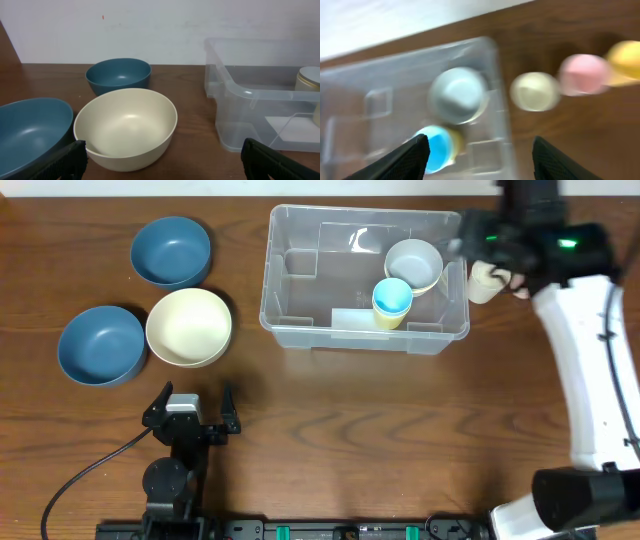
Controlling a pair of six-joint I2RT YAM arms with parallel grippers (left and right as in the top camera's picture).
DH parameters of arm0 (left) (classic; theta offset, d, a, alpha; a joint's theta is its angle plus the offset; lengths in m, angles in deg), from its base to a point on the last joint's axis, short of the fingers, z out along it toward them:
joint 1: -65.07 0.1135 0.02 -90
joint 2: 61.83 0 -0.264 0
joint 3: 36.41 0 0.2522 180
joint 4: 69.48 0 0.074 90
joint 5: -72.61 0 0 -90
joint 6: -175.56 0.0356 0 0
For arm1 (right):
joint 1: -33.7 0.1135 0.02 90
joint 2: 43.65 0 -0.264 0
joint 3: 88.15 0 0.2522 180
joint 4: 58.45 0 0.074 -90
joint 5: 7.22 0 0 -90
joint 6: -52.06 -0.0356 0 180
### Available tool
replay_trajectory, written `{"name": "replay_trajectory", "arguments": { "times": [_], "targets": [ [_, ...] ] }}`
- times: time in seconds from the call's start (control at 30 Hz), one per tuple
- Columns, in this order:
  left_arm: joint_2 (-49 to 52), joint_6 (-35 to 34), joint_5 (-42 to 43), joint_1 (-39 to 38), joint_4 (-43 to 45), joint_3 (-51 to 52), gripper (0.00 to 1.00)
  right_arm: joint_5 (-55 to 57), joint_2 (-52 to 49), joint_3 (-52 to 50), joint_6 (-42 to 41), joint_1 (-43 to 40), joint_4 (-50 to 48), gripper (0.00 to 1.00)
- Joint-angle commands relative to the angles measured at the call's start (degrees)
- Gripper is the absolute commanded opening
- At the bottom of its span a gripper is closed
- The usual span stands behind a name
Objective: Pack container
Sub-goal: 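Open the right gripper and withdraw toward the cream cup, then grasp the cream cup with the right gripper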
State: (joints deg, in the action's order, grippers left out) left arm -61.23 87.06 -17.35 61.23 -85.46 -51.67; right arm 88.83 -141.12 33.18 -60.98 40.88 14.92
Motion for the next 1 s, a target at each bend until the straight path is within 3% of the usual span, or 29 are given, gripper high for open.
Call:
{"name": "replay_trajectory", "arguments": {
  "times": [0.0, 0.37, 0.83, 0.9, 0.93, 0.97],
  "targets": [
    [-0.3, 0.5, -0.5, 0.3, -2.0, 1.3, 0.98, 1.4, -3.4, -2.1, -2.3, -5.8, 0.9, 0.67],
    [-0.3, 0.5, -0.5, 0.3, -2.0, 1.3, 0.98, 0.0, -14.4, -3.5, -2.2, -14.8, -2.2, 0.67],
    [-0.3, 0.5, -0.5, 0.3, -2.0, 1.3, 0.98, -4.2, -26.6, -3.5, -1.6, -14.9, -6.0, 0.6],
    [-0.3, 0.5, -0.5, 0.3, -2.0, 1.3, 0.98, -4.2, -28.5, -3.6, -1.6, -14.7, -5.7, 0.55],
    [-0.3, 0.5, -0.5, 0.3, -2.0, 1.3, 0.98, -4.2, -29.1, -3.6, -1.6, -14.7, -5.6, 0.46],
    [-0.3, 0.5, -0.5, 0.3, -2.0, 1.3, 0.98, -4.2, -29.6, -3.6, -1.6, -14.7, -5.4, 0.29]
  ]
}}
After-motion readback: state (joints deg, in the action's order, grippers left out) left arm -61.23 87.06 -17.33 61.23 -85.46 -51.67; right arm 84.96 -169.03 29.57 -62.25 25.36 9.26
